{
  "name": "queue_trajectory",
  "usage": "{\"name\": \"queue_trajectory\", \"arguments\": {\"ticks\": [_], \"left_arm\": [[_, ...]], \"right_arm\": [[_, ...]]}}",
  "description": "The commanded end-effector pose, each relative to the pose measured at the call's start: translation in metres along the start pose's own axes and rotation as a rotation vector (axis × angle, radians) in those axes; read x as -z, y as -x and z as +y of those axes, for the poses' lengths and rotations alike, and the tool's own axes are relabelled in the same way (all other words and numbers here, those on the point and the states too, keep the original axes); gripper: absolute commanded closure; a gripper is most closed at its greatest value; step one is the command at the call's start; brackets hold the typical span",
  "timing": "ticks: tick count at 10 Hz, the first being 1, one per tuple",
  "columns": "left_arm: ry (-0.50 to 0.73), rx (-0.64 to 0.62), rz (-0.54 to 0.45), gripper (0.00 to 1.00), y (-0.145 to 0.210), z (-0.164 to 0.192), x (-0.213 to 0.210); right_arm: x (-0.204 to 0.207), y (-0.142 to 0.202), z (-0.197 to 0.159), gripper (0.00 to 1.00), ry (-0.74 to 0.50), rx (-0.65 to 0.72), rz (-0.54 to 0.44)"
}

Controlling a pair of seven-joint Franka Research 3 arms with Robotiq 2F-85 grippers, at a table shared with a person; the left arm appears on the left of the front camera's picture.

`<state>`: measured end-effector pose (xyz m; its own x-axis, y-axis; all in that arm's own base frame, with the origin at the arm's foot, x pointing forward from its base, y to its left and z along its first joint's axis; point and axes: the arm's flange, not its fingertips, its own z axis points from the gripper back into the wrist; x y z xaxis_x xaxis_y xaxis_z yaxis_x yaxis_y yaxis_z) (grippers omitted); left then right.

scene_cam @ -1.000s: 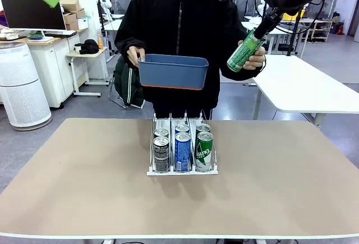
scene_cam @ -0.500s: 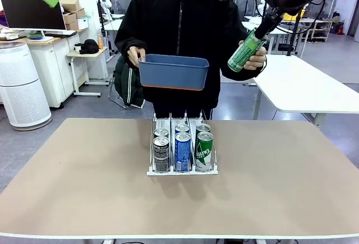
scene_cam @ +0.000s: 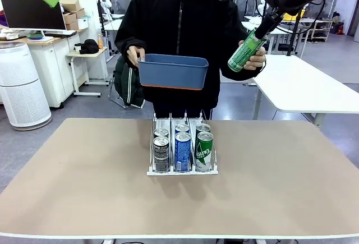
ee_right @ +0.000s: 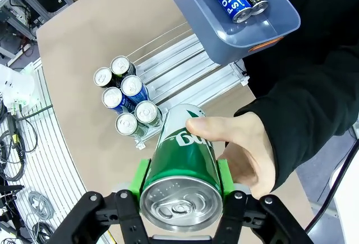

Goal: Fill the beverage cans into the dispenser.
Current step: Place the picked Sprite in the line of the Automatic Can Dispenser with the same cans.

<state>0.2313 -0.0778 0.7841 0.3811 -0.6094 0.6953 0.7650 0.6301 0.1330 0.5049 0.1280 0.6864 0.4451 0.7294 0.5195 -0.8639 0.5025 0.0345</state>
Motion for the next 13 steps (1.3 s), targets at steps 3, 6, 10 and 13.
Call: {"name": "queue_trajectory", "arguments": {"ticks": [3,6,10,13], "left_arm": [[0.001,-0.012,-0.006,0.0,-0.0007,-0.0001,0.0004],[0.001,-0.012,-0.006,0.0,-0.0007,-0.0001,0.0004],[0.001,-0.012,-0.006,0.0,-0.0007,-0.0001,0.0004],[0.001,-0.012,-0.006,0.0,-0.0007,-0.0001,0.0004]], "right_arm": [[0.0007,-0.0012,0.0023,0.62,-0.003,-0.005,0.0],[0.0007,-0.0012,0.0023,0.62,-0.003,-0.005,0.0],[0.0007,-0.0012,0.0023,0.62,-0.003,-0.005,0.0],[0.0007,-0.0012,0.0023,0.62,-0.003,-0.005,0.0]]}}
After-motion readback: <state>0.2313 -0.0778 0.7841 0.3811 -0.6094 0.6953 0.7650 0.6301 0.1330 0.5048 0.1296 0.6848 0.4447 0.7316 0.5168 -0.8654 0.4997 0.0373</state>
